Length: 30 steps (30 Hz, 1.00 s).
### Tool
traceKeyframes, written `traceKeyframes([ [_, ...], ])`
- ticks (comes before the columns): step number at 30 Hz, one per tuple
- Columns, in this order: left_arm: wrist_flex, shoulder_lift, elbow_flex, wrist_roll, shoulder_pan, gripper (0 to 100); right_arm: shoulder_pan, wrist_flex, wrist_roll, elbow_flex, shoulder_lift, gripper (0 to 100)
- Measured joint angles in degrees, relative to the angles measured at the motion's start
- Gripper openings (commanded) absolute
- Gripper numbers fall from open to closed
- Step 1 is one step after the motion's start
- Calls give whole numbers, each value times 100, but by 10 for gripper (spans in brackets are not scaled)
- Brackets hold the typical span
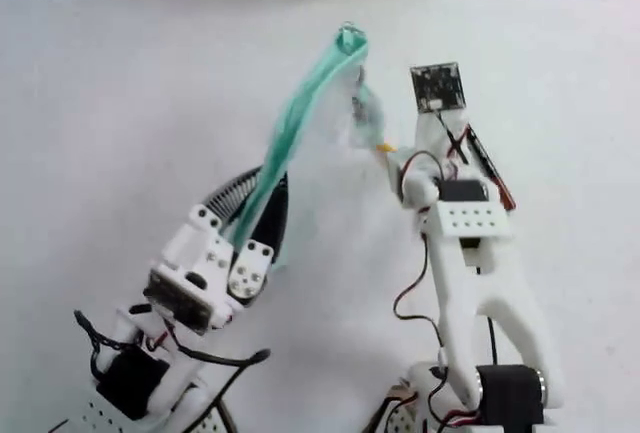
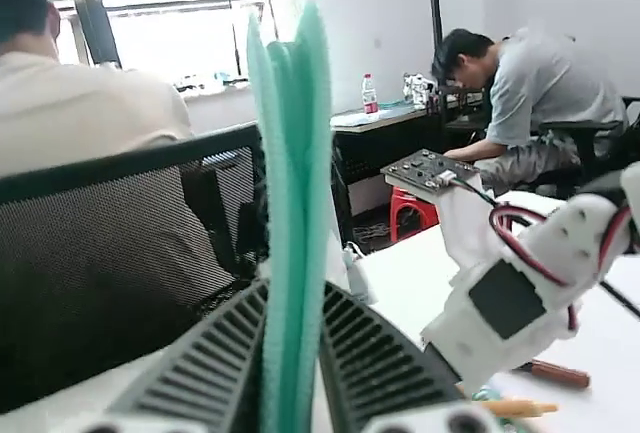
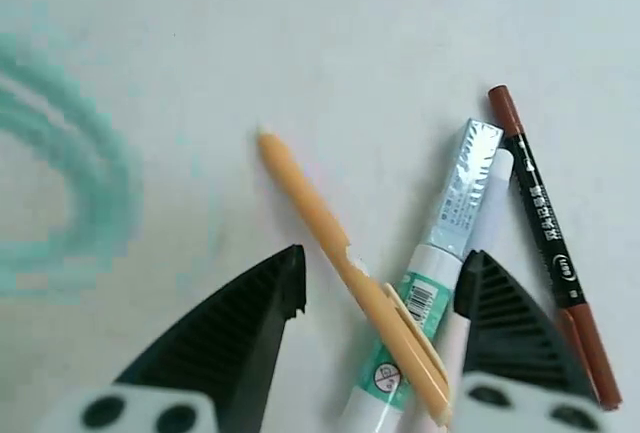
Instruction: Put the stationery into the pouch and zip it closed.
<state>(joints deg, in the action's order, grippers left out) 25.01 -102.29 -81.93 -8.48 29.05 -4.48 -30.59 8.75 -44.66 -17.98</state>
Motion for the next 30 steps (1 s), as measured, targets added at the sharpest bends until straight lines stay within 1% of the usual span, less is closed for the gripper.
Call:
traceKeyframes([
  [2, -9, 220, 0, 290, 0, 23, 35, 334, 0, -220, -9, 244],
  [5, -9, 730, 0, 563, 0, 23, 176, 519, 0, -290, -70, 244],
  [8, 18, 1187, 0, 659, 0, 23, 492, 615, 0, -299, -185, 244],
  [11, 141, 1240, -70, 703, 0, 23, 624, 633, 0, -343, -396, 244],
  [14, 352, 967, -167, 695, -35, 23, 589, 633, 0, -492, -589, 244],
  [20, 1538, -229, -185, 695, -35, 24, 466, 633, 0, -598, -712, 244],
  [21, 1705, -246, -167, 686, -35, 24, 484, 633, 0, -598, -712, 244],
  [26, 2681, -246, 237, 105, -35, 24, 431, 633, 0, -598, -712, 244],
  [30, 3719, -255, 756, -264, -35, 24, 448, 633, 0, -598, -712, 244],
])
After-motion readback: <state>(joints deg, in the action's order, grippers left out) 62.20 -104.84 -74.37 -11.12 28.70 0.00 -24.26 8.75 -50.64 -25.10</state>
